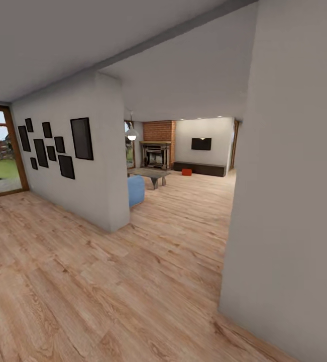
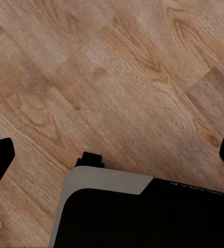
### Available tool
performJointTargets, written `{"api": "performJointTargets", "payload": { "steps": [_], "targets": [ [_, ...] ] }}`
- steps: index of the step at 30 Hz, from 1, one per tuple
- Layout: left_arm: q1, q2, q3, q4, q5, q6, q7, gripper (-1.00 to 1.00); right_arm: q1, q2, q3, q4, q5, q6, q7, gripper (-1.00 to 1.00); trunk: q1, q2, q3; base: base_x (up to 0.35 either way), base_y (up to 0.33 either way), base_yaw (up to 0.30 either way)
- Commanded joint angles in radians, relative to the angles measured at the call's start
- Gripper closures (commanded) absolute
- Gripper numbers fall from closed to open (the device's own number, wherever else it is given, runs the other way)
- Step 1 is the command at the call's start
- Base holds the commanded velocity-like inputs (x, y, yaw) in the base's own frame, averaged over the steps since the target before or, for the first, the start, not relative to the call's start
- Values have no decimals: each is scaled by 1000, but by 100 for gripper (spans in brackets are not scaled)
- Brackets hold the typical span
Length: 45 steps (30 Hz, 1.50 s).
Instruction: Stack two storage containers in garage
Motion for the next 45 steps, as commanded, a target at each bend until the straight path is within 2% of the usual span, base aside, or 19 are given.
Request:
{"api": "performJointTargets", "payload": {
  "steps": [1, 15, 45],
  "targets": [
    [-1, 0, -3, 1, 7, -3, -1, -100, -1, 0, 9, 3, -9, -6, -1, -100, 1, -1, -2, 323, 0, 249],
    [-1, 0, -3, 1, 7, -3, -1, -100, -2, -1, 8, 3, -9, -6, 1, -100, 1, -1, -2, 323, 0, 243],
    [-1, 0, -3, 1, 7, -3, -1, -100, -2, -2, 9, 3, -9, -3, 1, -100, 1, -1, -2, 323, 0, 6]
  ]
}}
